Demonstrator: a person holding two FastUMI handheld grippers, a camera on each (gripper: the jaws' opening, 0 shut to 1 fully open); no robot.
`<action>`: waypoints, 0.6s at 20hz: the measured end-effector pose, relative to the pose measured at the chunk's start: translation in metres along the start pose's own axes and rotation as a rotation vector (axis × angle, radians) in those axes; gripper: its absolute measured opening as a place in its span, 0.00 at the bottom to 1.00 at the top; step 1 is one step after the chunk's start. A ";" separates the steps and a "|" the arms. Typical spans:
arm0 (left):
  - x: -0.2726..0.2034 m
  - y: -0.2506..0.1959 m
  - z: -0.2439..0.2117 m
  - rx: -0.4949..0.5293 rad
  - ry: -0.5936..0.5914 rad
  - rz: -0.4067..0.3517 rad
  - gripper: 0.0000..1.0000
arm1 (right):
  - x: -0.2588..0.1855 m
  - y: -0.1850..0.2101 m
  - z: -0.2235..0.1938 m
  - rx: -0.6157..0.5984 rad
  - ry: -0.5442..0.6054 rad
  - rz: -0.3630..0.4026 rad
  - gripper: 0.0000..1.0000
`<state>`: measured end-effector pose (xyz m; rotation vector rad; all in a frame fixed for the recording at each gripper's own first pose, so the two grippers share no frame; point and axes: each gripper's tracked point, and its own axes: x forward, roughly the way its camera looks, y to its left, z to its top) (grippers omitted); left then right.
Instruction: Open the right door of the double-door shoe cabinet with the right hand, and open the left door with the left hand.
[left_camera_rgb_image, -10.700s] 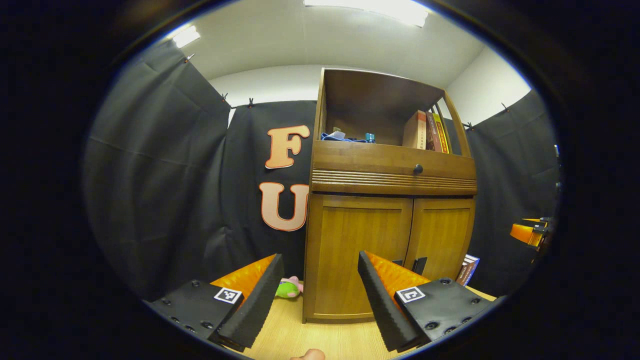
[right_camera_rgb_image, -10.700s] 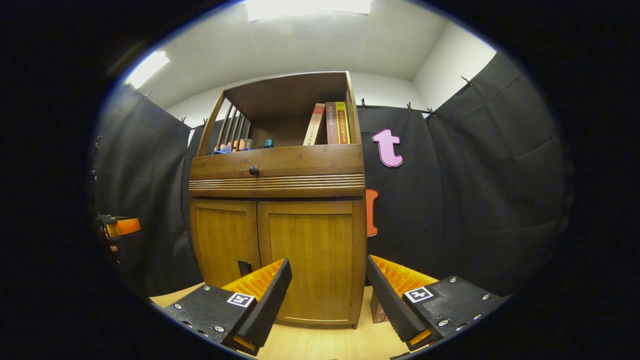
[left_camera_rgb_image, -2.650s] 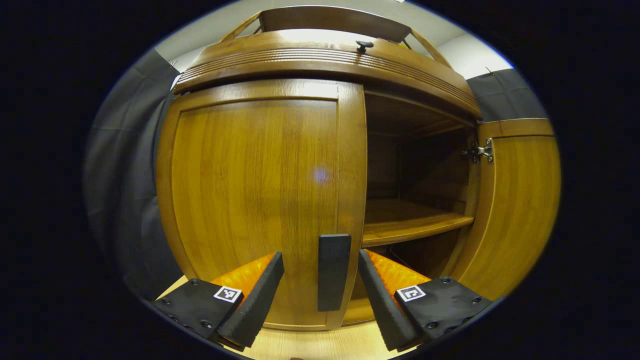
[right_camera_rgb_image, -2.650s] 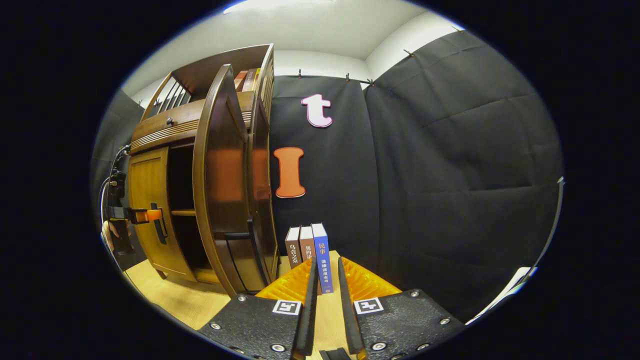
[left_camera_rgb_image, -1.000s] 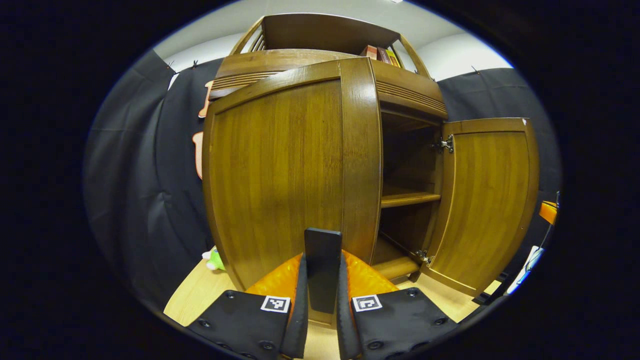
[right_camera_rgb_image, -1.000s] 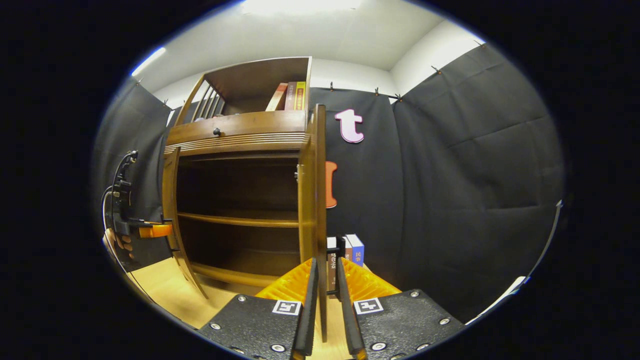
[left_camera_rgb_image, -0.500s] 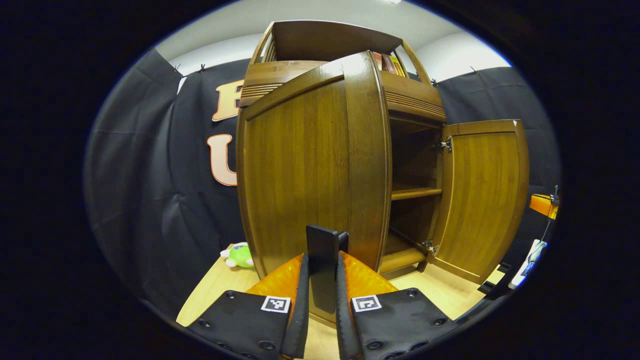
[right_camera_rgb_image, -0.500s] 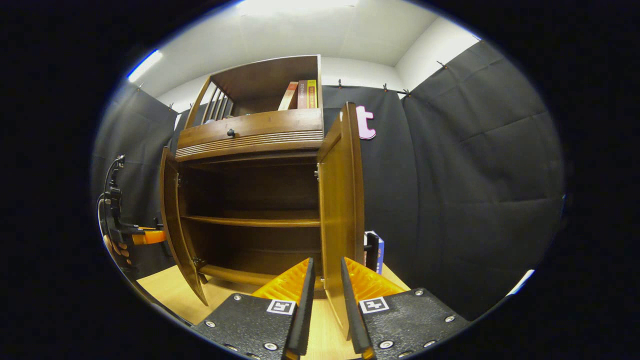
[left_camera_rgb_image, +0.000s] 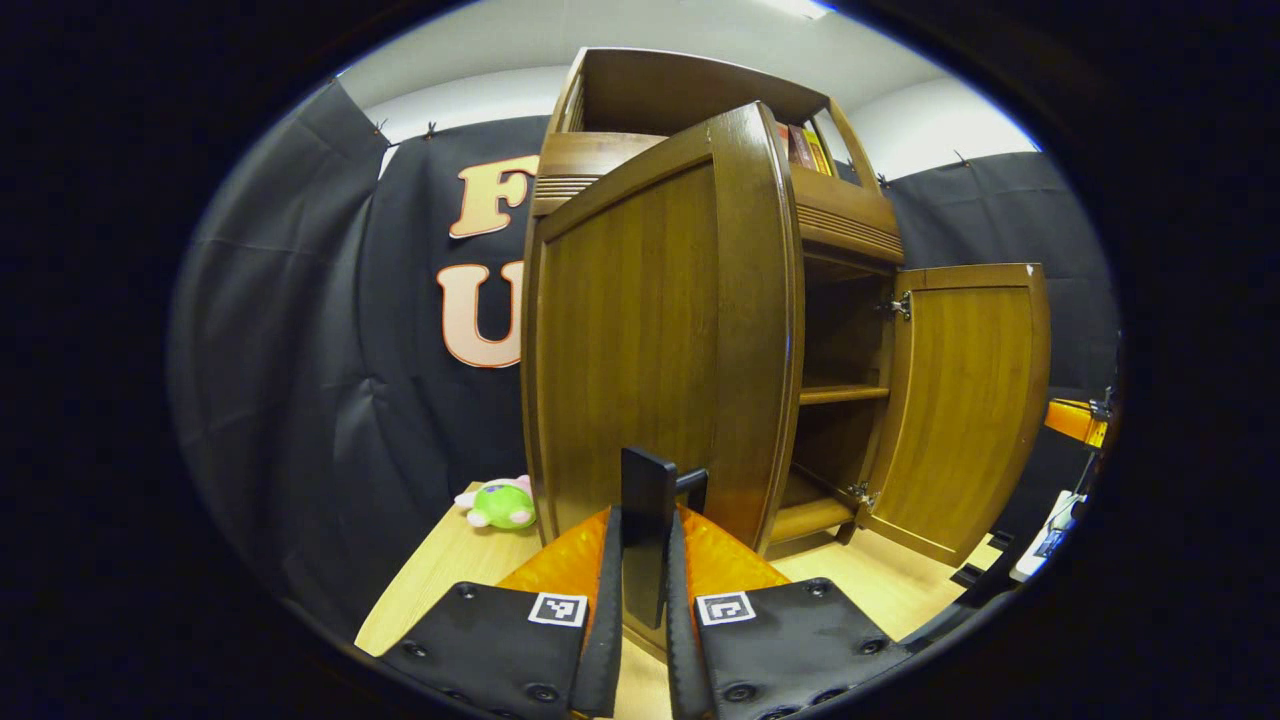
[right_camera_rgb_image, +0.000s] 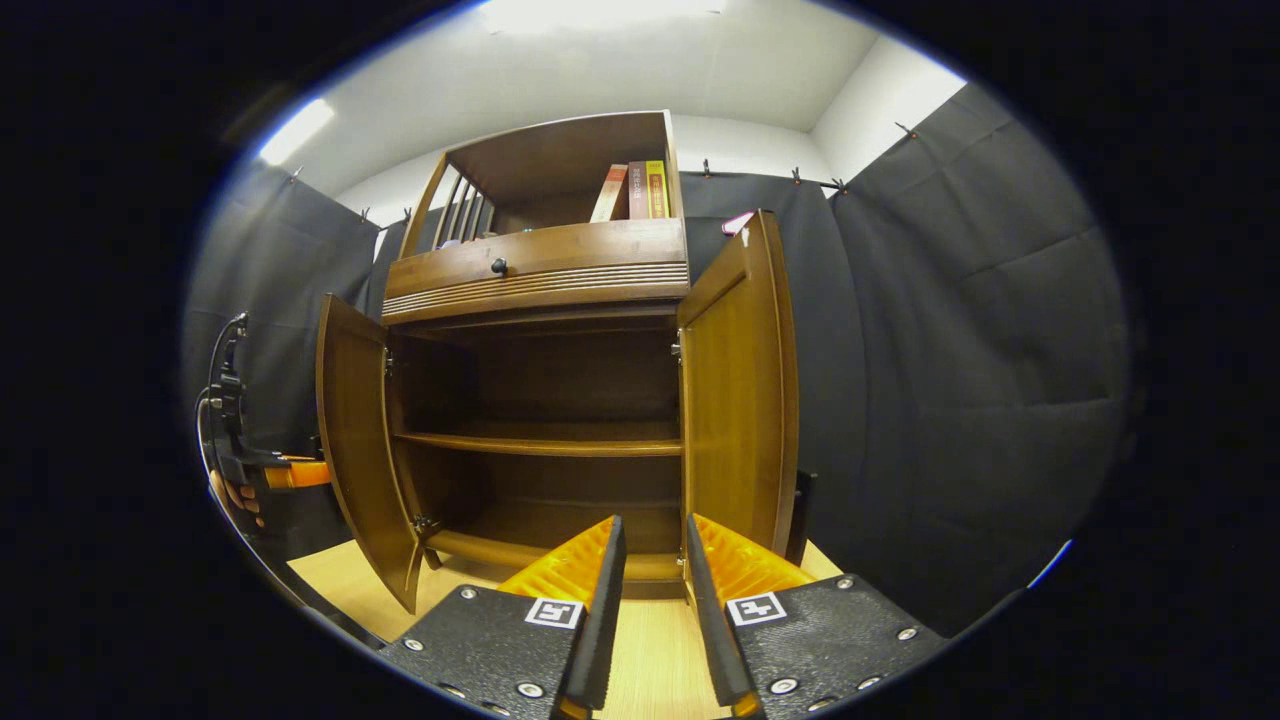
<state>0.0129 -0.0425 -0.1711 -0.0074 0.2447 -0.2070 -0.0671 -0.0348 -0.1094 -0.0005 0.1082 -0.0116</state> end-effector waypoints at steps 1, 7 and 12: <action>-0.003 0.006 0.002 0.008 -0.006 0.016 0.22 | 0.001 0.003 0.000 0.002 0.002 0.003 0.39; -0.022 0.047 0.001 0.049 -0.016 0.093 0.15 | 0.008 0.019 0.000 0.009 0.004 0.029 0.44; -0.027 0.076 0.004 0.004 -0.028 0.115 0.14 | 0.013 0.033 -0.003 0.004 0.004 0.055 0.45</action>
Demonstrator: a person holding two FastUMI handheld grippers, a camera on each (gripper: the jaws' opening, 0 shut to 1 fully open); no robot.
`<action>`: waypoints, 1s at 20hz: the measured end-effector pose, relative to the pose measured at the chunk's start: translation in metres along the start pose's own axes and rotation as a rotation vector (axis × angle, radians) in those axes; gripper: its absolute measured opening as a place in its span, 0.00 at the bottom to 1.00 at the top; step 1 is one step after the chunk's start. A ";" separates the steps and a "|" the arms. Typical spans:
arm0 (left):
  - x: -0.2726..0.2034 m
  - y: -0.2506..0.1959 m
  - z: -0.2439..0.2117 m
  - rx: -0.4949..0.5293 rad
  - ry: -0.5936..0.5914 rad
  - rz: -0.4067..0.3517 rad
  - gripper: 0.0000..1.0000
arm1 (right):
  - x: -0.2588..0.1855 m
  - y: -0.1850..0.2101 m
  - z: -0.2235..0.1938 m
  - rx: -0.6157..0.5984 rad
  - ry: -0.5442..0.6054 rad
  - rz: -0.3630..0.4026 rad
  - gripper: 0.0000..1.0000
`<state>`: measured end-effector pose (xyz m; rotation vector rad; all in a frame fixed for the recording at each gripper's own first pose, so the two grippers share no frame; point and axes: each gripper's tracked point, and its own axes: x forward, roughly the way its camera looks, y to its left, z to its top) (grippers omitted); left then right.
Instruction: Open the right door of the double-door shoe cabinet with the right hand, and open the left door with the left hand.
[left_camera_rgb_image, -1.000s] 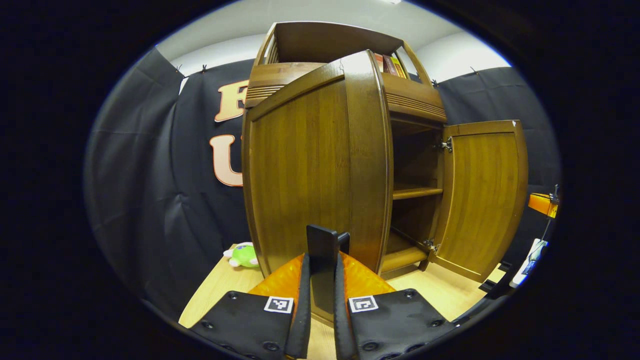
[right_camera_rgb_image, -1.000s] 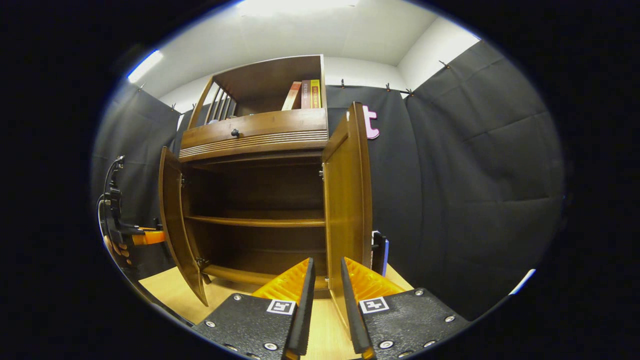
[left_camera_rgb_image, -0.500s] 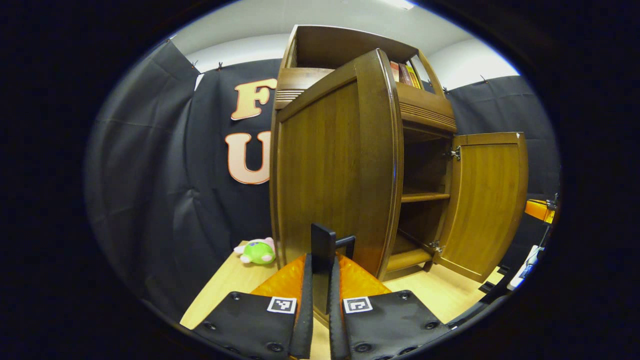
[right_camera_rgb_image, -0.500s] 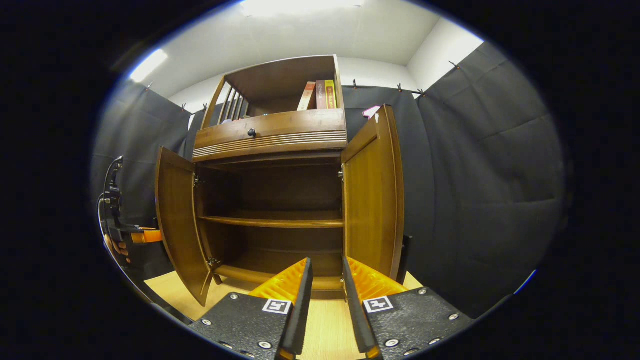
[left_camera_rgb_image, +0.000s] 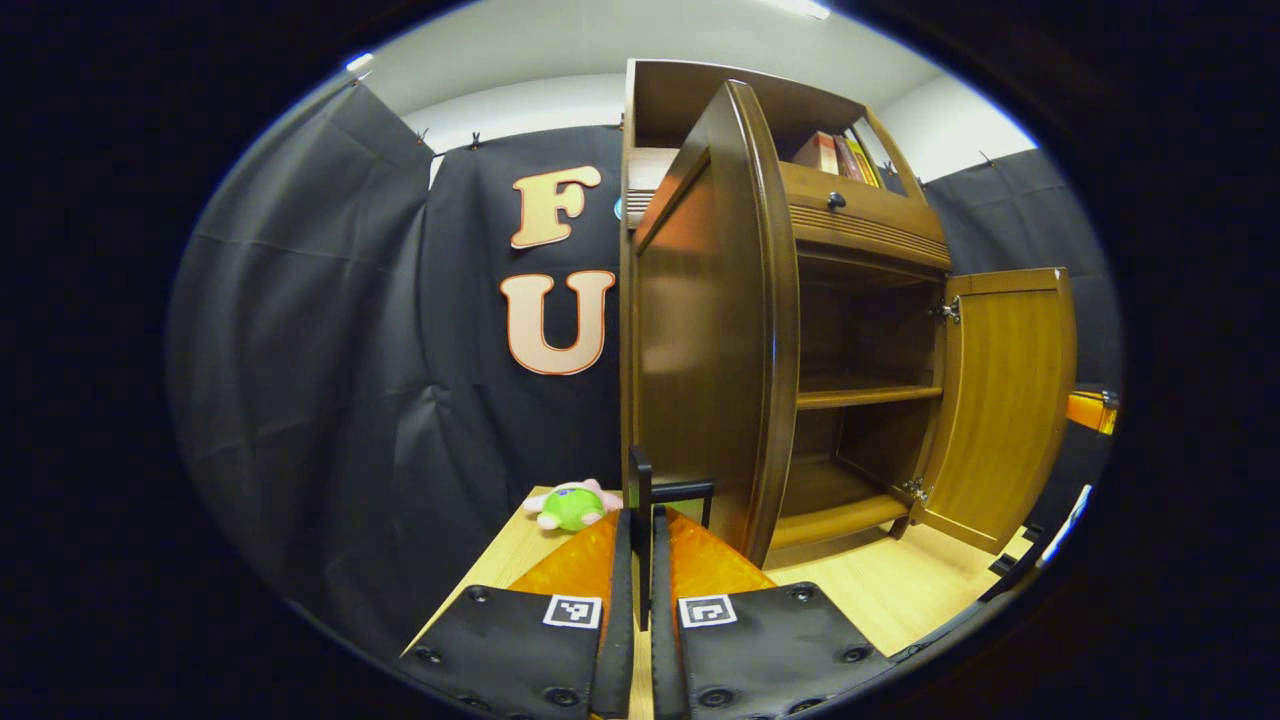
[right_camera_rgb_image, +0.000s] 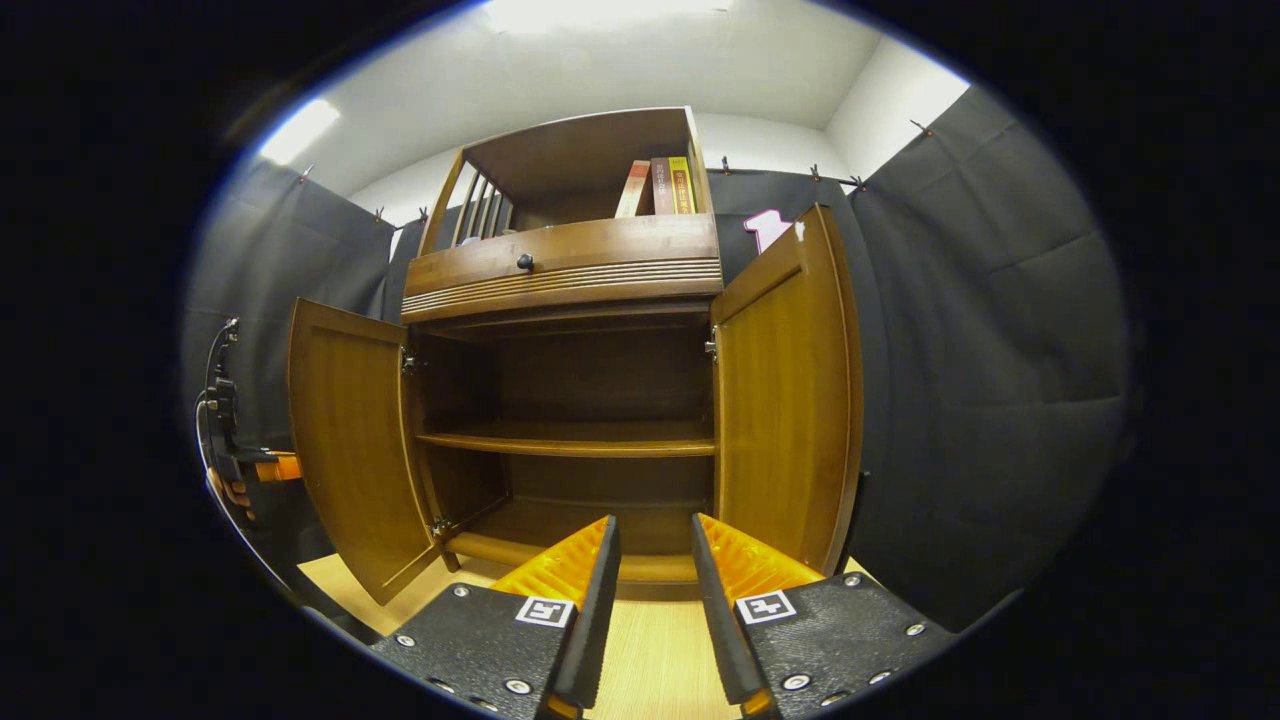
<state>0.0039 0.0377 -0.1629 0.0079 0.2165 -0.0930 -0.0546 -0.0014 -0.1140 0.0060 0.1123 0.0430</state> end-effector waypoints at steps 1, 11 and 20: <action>0.000 0.004 -0.001 -0.001 0.001 0.003 0.14 | 0.001 0.003 -0.001 -0.002 0.002 0.004 0.45; -0.024 0.061 0.010 0.013 -0.033 0.116 0.13 | 0.015 0.019 -0.005 -0.004 0.002 0.035 0.45; -0.064 0.057 0.033 -0.027 -0.067 0.137 0.14 | 0.035 0.008 -0.006 0.007 0.015 0.011 0.61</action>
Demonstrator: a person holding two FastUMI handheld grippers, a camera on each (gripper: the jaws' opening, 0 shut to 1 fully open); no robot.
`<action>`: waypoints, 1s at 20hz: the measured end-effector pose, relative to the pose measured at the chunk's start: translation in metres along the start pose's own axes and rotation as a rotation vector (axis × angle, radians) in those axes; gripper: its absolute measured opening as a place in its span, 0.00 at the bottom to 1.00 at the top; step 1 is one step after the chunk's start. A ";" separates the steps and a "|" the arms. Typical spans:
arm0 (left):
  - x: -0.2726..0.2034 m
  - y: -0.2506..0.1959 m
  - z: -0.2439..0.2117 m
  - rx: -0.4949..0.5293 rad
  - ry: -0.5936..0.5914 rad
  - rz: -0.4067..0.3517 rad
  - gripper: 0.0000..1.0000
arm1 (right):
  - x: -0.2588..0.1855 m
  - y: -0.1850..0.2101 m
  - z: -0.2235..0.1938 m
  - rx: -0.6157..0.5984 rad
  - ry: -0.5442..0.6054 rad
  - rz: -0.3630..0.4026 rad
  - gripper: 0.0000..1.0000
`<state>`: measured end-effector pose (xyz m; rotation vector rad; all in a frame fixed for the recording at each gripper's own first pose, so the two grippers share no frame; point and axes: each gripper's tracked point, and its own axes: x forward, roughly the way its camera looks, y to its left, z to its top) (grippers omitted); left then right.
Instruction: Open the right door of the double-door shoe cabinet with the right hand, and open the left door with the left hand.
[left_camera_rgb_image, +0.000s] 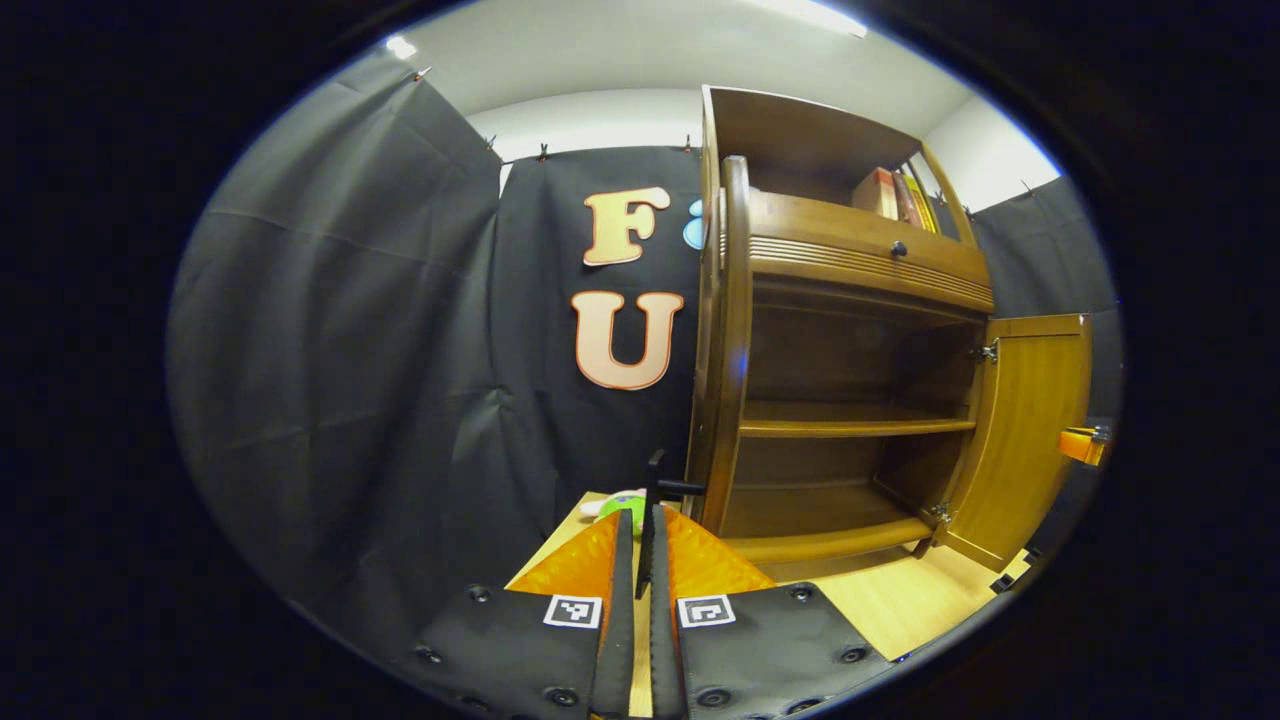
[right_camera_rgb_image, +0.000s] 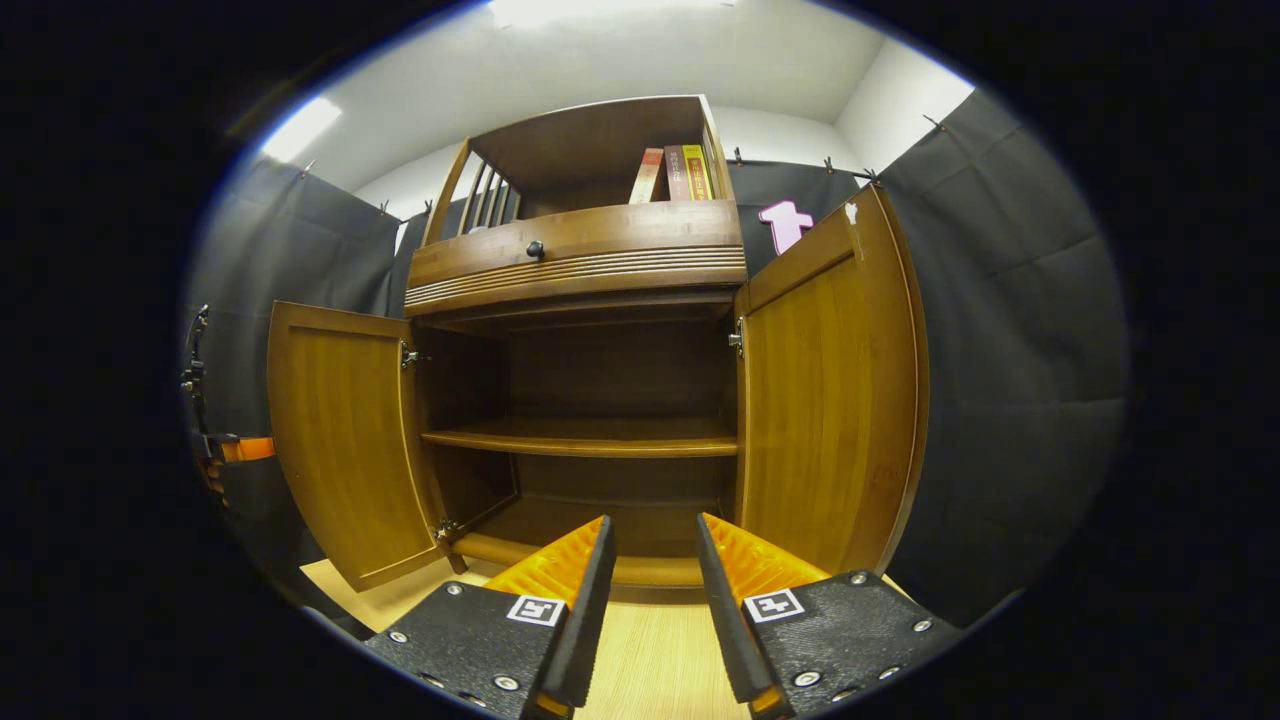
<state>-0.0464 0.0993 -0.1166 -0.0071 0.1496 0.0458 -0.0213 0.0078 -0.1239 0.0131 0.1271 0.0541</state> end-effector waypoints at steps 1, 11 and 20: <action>-0.004 -0.004 0.007 0.017 -0.013 0.007 0.14 | 0.001 -0.003 0.001 0.000 0.000 -0.008 0.52; -0.014 -0.076 0.050 0.058 -0.067 -0.053 0.14 | 0.008 -0.025 0.023 0.016 -0.017 -0.065 0.90; 0.011 -0.136 0.067 0.051 -0.075 -0.119 0.64 | 0.004 -0.034 0.039 0.003 -0.030 -0.066 0.87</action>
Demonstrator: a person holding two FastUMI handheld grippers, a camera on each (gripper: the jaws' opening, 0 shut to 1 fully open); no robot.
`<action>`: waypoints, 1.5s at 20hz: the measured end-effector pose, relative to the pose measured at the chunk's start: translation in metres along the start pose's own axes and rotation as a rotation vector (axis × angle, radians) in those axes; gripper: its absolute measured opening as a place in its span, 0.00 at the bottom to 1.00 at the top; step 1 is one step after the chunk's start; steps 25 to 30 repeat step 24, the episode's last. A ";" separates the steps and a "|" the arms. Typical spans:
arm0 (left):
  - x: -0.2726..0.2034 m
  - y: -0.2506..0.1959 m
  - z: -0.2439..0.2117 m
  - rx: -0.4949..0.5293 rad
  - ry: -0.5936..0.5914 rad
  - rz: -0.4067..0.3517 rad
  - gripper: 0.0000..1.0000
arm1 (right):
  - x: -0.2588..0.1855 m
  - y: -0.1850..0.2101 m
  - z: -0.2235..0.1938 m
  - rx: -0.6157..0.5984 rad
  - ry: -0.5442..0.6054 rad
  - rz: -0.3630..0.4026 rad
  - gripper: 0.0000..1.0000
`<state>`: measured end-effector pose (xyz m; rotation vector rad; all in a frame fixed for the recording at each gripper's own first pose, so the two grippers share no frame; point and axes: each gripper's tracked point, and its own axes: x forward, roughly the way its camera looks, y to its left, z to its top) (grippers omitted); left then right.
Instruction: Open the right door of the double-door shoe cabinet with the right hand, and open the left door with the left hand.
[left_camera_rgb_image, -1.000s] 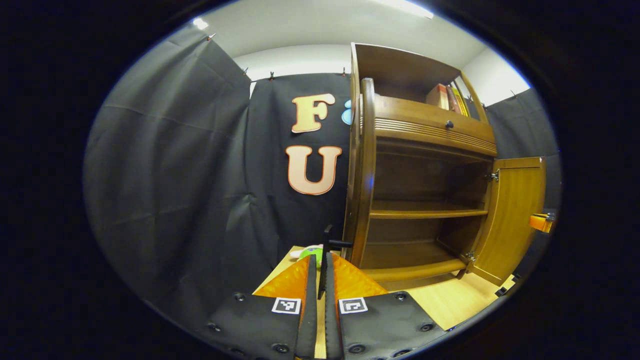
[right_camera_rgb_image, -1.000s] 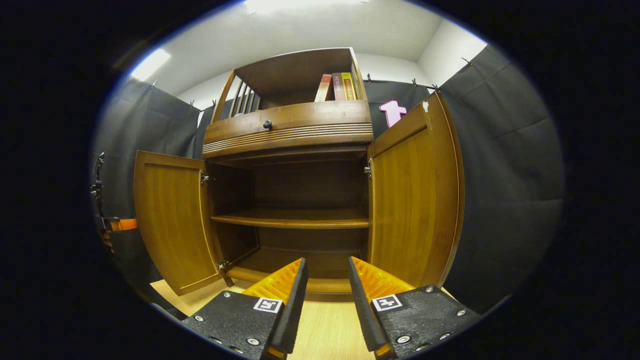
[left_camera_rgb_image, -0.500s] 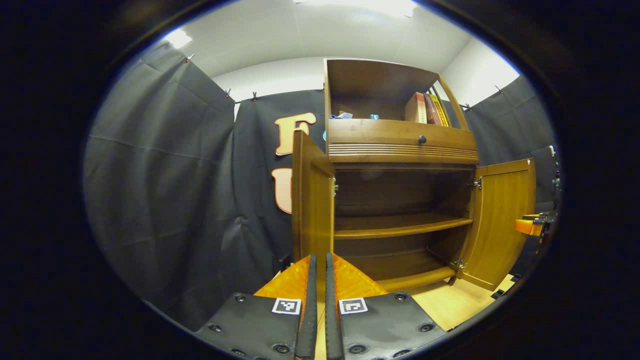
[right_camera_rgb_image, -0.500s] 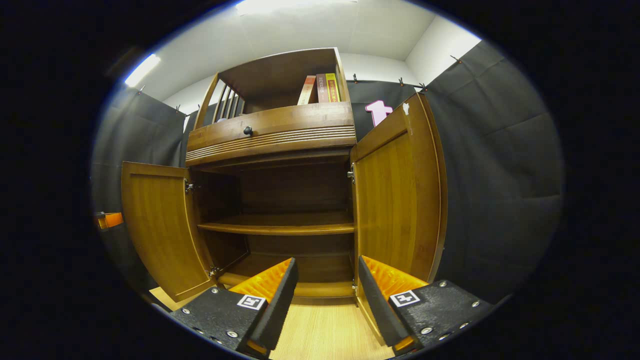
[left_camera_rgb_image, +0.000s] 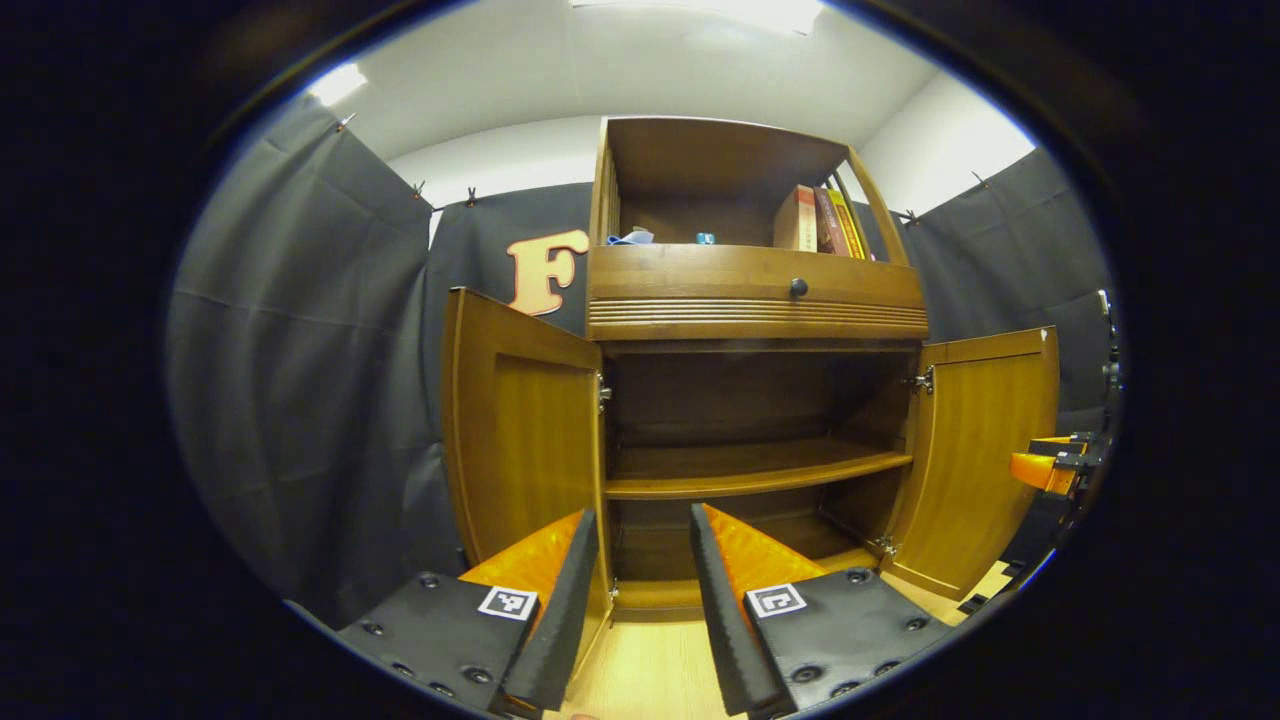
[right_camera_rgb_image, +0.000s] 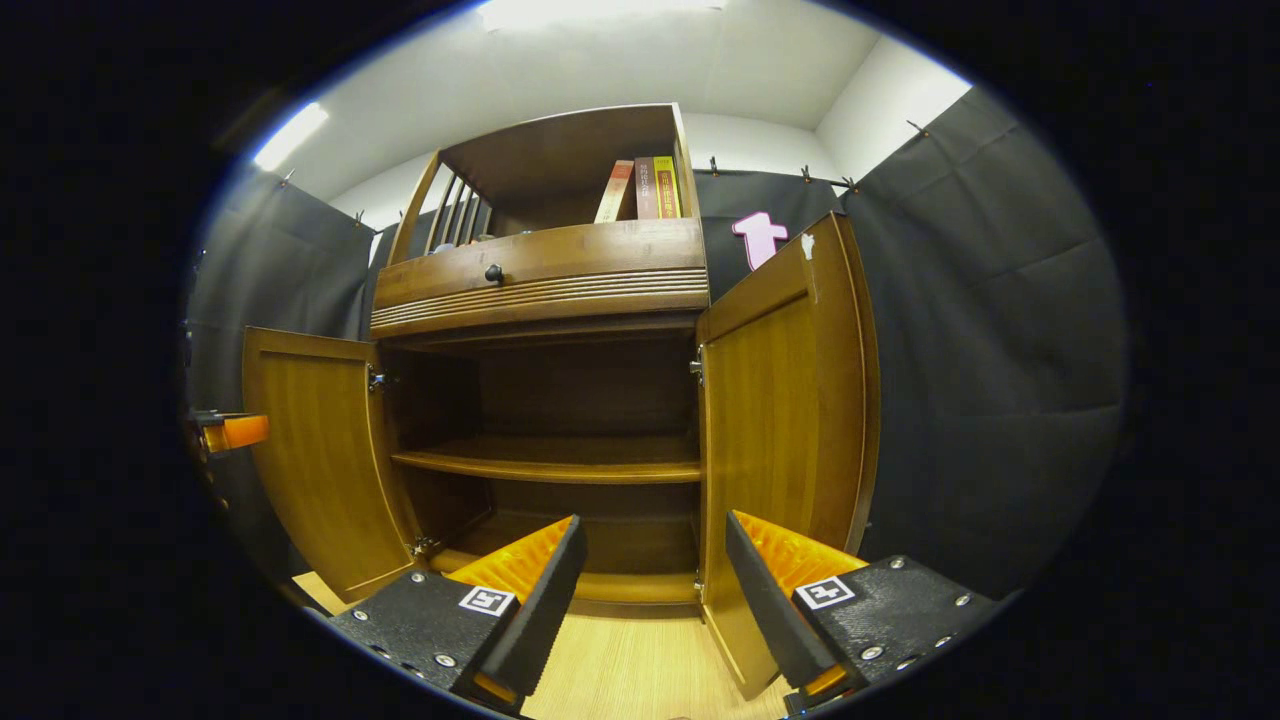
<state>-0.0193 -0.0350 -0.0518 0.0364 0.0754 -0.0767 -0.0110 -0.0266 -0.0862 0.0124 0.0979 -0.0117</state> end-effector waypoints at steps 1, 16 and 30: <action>0.002 -0.005 0.001 -0.007 -0.002 -0.010 0.65 | -0.001 -0.002 0.003 0.002 -0.004 -0.003 0.87; 0.028 -0.032 0.017 -0.035 -0.049 -0.047 0.99 | -0.004 -0.014 0.030 -0.029 -0.031 -0.026 0.87; 0.034 -0.030 0.014 -0.033 -0.046 -0.039 0.98 | -0.001 -0.021 0.028 -0.032 -0.031 -0.036 0.87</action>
